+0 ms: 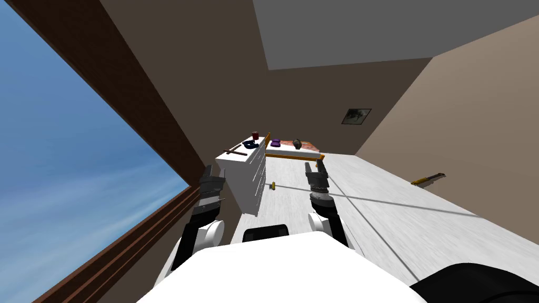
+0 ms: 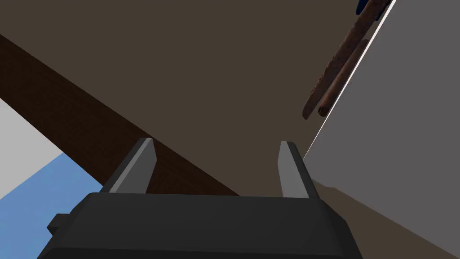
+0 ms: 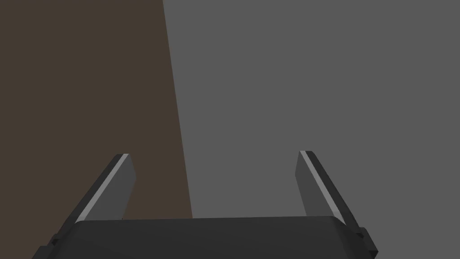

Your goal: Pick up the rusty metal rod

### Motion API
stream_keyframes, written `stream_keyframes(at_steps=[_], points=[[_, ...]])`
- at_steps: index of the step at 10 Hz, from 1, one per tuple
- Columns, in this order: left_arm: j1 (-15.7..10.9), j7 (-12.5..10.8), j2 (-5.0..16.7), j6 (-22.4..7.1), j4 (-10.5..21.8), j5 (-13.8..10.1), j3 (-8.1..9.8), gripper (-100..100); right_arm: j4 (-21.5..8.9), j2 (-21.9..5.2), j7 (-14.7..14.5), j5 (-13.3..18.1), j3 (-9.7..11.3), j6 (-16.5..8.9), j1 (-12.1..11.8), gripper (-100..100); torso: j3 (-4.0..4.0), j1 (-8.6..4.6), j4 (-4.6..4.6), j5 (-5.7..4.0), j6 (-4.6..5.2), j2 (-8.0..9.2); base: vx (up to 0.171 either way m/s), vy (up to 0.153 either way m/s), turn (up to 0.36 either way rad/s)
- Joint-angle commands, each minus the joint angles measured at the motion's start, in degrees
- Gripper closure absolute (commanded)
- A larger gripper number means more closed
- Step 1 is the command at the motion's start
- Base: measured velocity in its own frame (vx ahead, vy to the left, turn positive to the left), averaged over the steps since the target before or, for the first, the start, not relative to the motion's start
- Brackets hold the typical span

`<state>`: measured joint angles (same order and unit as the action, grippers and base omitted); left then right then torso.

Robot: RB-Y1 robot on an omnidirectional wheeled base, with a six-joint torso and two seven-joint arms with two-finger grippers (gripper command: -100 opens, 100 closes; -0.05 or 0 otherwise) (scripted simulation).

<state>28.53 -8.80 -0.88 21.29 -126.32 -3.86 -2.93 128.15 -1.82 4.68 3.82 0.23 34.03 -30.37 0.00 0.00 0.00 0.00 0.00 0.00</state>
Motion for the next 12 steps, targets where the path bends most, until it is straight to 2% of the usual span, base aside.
stream_keyframes(at_steps=[1, 4, 8, 9, 10, 11, 12], points=[[0.06, -0.09, 2.10, -0.69, -0.10, -0.53, 0.45, -100, 0.00, 0.00, 0.00, 0.00, 0.00, 0.00, 0.00, 0, 0.00, 0.00, 0.00, 0.00, 0.00, 0.00, -0.041, 0.006, -0.003], [0.30, -0.43, 6.60, -3.53, -0.15, -2.68, 2.08, -100, 0.00, 0.00, 0.00, 0.00, 0.00, 0.00, 0.02, 0, 0.26, 0.08, 0.10, 0.02, 0.00, 0.45, -0.132, 0.016, -0.007], [0.44, -0.97, 11.80, -10.19, 0.62, -7.67, 5.74, -100, 0.00, 0.00, 0.00, 0.00, 0.00, -0.01, 0.03, 0, 0.49, 0.18, 0.19, 0.04, 0.00, 0.85, -0.208, 0.039, -0.006], [0.44, -0.97, 11.80, -10.50, 0.62, -7.67, 5.74, -100, -0.01, 0.00, 0.00, 0.00, 0.00, -0.01, 0.03, 0, 0.51, 0.21, 0.20, 0.05, 0.00, 0.87, -0.165, 0.038, -0.003], [0.37, -1.08, 13.04, -12.50, 0.93, -9.23, 6.89, -100, -0.01, 0.00, 0.00, 0.00, 0.00, -0.01, 0.02, 0, 0.42, 0.16, 0.17, 0.04, 0.00, 0.71, -0.159, 0.015, -0.006], [0.37, -1.08, 13.04, -12.88, 0.93, -9.23, 6.89, -100, 0.00, 0.00, 0.00, 0.00, 0.00, -0.01, 0.02, 0, 0.38, 0.11, 0.15, 0.03, 0.00, 0.66, -0.115, 0.008, 0.000], [0.23, -1.15, 14.33, -14.82, 1.27, -10.90, 8.15, -100, -0.01, 0.00, 0.00, 0.00, 0.00, 0.00, 0.01, 0, 0.30, 0.05, 0.13, 0.02, 0.01, 0.50, -0.115, 0.001, -0.006]])
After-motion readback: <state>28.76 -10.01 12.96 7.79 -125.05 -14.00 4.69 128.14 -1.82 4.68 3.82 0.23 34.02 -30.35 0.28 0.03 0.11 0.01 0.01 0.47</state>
